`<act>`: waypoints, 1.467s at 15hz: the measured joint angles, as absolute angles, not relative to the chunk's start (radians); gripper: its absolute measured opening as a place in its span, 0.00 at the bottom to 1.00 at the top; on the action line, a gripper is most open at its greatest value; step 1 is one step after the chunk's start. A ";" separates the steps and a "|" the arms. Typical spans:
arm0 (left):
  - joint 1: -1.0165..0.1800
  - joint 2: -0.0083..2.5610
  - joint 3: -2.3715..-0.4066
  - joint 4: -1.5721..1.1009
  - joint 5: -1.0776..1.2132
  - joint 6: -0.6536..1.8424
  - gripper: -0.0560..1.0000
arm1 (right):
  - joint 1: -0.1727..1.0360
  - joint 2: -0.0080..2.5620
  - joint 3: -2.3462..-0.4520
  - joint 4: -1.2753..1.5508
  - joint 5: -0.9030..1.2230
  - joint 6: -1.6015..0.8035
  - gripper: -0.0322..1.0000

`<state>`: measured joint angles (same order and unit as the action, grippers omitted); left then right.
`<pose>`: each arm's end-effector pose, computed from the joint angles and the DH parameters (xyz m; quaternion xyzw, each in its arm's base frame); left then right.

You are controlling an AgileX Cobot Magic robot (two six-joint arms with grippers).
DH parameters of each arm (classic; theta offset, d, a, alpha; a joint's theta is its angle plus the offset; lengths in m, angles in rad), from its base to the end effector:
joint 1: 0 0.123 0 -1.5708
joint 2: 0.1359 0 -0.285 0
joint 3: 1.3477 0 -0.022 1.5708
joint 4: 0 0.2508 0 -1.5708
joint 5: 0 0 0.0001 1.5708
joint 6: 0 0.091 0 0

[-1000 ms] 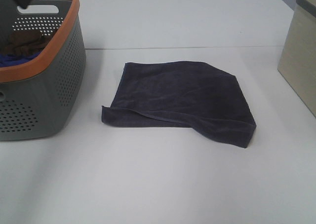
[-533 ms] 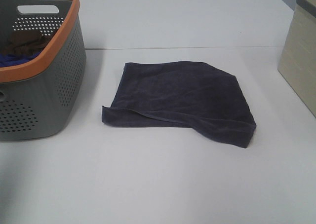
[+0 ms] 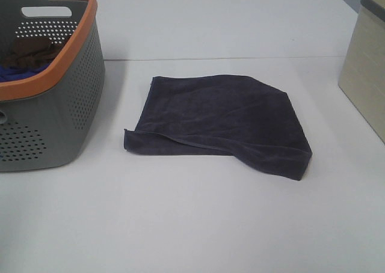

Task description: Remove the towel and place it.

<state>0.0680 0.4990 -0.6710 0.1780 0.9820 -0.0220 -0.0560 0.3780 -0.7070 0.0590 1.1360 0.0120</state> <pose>0.0741 0.0185 0.3185 -0.0263 0.9076 0.0971 0.4077 0.0408 0.0026 0.3247 0.0312 0.9099 0.0204 0.4131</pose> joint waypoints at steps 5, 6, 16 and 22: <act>0.068 0.278 -0.519 0.152 0.927 -0.022 0.77 | -0.056 0.146 -0.539 0.059 1.114 0.000 0.69; 0.068 0.239 -0.518 0.140 0.923 -0.022 0.77 | -0.056 0.101 -0.532 0.059 1.114 0.000 0.69; 0.068 -0.005 -0.498 -0.106 1.051 0.072 0.77 | -0.056 -0.004 -0.502 0.041 1.072 -0.012 0.62; 0.065 -0.005 -0.498 -0.127 1.051 0.072 0.77 | -0.056 -0.004 -0.502 0.042 1.069 -0.012 0.62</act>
